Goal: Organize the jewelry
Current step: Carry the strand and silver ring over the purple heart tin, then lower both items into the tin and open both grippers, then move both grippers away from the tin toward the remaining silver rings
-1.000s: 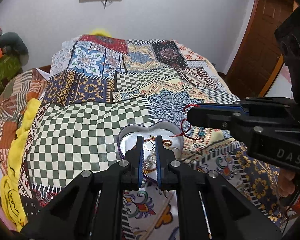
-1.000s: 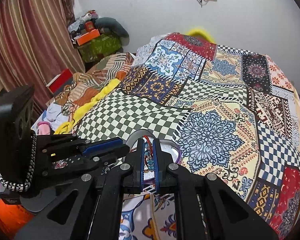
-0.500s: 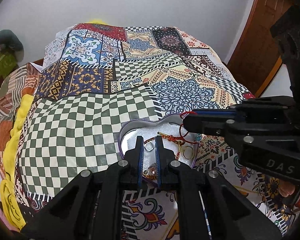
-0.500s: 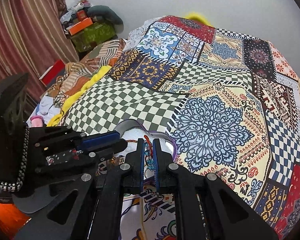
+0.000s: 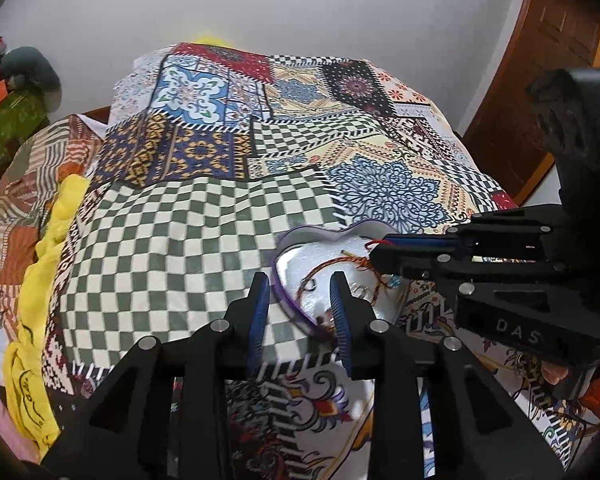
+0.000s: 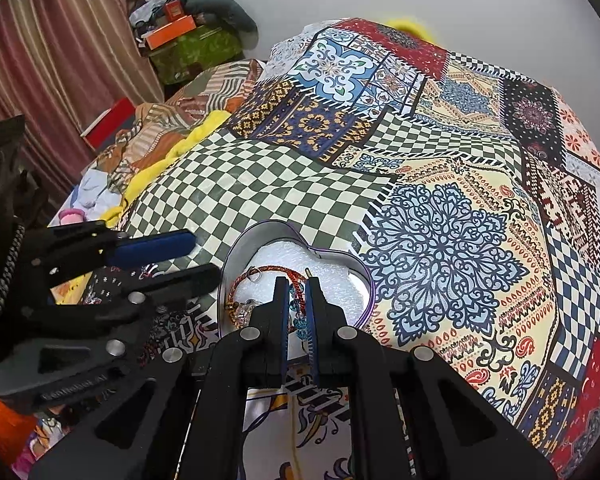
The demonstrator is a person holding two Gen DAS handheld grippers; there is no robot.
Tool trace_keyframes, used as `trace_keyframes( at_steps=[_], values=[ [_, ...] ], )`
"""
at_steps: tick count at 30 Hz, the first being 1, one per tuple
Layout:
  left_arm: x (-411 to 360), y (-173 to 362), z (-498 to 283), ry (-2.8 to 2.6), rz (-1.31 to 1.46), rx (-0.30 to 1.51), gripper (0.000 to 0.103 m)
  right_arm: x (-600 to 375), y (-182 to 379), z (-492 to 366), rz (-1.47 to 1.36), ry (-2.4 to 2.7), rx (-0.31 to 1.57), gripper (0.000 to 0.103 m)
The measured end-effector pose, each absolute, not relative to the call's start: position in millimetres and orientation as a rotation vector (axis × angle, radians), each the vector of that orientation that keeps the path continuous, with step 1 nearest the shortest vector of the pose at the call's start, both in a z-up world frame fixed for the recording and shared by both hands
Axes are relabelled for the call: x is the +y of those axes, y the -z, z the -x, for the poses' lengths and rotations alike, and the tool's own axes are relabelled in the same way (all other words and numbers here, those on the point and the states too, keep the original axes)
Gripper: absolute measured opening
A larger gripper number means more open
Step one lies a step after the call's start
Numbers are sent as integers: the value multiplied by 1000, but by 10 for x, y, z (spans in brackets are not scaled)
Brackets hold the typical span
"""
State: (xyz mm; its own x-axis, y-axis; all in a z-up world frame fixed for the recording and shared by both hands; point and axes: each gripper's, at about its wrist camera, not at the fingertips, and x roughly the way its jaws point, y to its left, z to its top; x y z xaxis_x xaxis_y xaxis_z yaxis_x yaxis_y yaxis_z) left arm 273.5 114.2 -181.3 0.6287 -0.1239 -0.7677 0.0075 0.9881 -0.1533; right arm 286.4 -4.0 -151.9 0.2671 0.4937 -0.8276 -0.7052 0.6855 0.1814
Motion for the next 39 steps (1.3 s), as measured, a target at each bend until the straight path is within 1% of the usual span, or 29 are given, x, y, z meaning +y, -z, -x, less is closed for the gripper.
trace_keyframes(
  at_steps=[8,10,11,12,13,15,16,27,39],
  values=[
    [1283,1824,-2571,37,136,894,33,8,1550,-2844,272,-813,1032,7],
    [1312,1827,-2534,33,142,896,33,12,1544,-2832,280,-806,1033,9],
    [1323,1827,-2518,31,145,898,33,13,1538,-2822,289,-801,1030,12],
    [1334,1825,-2505,29,146,899,33,14,1532,-2813,295,-796,1027,17],
    [1342,1822,-2490,28,143,901,33,11,1522,-2798,303,-790,1020,21],
    [1350,1805,-2472,24,136,903,33,-7,1490,-2770,313,-780,1002,33],
    [1350,1793,-2458,20,131,902,33,-14,1474,-2760,314,-778,996,34],
    [1250,1598,-2286,20,113,884,33,-220,1181,-2562,316,-764,930,35],
    [783,1397,-2110,79,72,869,37,-797,936,-2280,264,-713,884,35]
  ],
)
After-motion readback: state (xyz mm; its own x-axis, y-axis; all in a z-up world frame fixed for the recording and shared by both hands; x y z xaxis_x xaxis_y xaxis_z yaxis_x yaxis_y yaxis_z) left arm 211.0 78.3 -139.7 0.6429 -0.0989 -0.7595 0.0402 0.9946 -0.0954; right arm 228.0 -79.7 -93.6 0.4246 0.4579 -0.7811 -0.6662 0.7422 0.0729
